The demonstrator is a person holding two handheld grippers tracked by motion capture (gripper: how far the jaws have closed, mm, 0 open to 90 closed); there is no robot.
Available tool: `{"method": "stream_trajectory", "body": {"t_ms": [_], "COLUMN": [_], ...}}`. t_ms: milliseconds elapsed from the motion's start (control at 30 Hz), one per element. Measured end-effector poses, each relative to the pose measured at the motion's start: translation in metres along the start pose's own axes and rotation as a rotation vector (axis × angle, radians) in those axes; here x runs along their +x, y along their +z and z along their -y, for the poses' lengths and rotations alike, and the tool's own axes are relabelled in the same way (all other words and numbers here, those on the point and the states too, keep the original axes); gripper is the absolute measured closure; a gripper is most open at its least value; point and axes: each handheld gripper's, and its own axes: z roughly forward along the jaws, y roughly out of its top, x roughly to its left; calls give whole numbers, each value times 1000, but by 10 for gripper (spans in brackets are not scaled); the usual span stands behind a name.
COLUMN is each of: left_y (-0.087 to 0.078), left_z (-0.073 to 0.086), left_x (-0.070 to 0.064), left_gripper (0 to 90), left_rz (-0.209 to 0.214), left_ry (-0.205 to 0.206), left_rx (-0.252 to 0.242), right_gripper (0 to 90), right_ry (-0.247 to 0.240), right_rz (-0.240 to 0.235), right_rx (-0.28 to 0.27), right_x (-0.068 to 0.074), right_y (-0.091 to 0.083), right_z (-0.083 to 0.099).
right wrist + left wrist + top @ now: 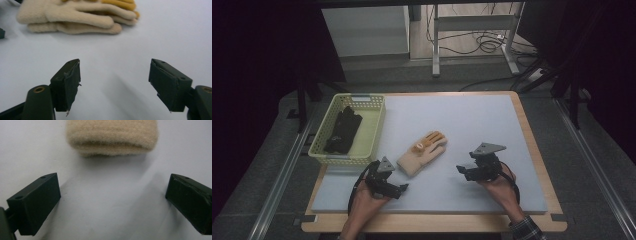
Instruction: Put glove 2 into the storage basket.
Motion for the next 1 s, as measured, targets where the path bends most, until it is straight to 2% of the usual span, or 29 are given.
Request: {"method": "stream_trajectory", "body": {"t_ms": [200,267,333,467,533,600,700,1000], "left_y": [0,0,0,0,0,0,0,0], "left_z": [0,0,0,0,0,0,0,0], "left_x": [0,0,0,0,-1,-1,0,0], "left_gripper": [0,0,0,0,0,0,0,0], "left_rz": [-2,-1,-1,-4,-4,-4,-2,0], "left_ry": [0,-1,-1,-1,-1,0,-2,-5], "left_rx": [2,4,5,5,5,5,5,4], "right_gripper": [195,139,111,62,45,37,30,32], "right_ry": [26,43,40,63,60,60,33,36], "right_rz": [32,49,63,61,65,69,78,77], "right_rx": [9,20,37,57,67,91,105,98], "right_x": [-11,-18,-20,-24,-25,-25,-22,-22], "right_y": [-9,-13,-14,-13,-11,-8,-6,-6], "right_z": [11,17,21,33,39,43,42,43]}}
